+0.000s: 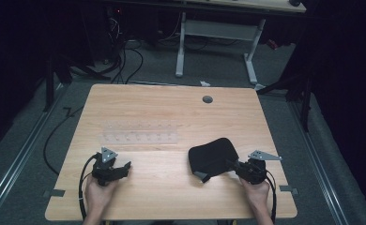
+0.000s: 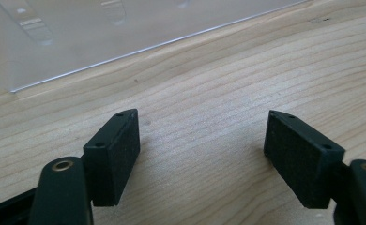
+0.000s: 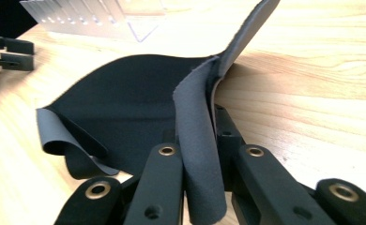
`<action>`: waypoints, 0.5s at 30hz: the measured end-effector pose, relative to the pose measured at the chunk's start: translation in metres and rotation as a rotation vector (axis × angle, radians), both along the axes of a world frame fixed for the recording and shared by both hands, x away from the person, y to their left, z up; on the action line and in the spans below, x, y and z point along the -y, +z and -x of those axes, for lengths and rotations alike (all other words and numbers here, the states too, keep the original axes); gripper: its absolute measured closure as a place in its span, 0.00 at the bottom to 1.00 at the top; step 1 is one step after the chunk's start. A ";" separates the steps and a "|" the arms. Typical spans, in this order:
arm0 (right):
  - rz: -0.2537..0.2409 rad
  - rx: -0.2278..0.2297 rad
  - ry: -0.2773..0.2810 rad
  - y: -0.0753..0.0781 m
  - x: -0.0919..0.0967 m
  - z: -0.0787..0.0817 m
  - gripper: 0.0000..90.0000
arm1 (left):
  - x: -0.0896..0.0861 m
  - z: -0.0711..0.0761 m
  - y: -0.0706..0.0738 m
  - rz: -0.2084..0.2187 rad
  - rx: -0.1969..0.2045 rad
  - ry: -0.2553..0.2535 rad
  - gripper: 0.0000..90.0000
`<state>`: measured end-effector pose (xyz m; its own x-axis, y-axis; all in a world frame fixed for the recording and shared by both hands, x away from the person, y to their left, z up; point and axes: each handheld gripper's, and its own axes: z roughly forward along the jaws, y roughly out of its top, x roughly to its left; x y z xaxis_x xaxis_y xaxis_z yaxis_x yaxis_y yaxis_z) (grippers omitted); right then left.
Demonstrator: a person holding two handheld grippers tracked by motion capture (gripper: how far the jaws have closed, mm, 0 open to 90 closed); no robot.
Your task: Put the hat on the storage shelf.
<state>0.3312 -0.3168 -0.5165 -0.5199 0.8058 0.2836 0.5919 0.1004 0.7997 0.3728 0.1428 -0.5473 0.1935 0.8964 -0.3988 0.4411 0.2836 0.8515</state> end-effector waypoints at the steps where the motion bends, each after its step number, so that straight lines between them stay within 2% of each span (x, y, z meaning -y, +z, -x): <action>1: -0.003 0.002 0.001 0.002 -0.001 0.001 0.94 | 0.000 0.000 0.000 0.001 -0.001 -0.002 0.30; 10: -0.028 0.018 -0.003 0.017 -0.002 0.007 0.95 | -0.001 0.002 0.001 -0.009 -0.005 -0.025 0.32; 15: -0.051 0.017 -0.019 0.023 0.001 0.011 0.95 | -0.001 0.004 0.003 0.013 -0.014 -0.045 0.32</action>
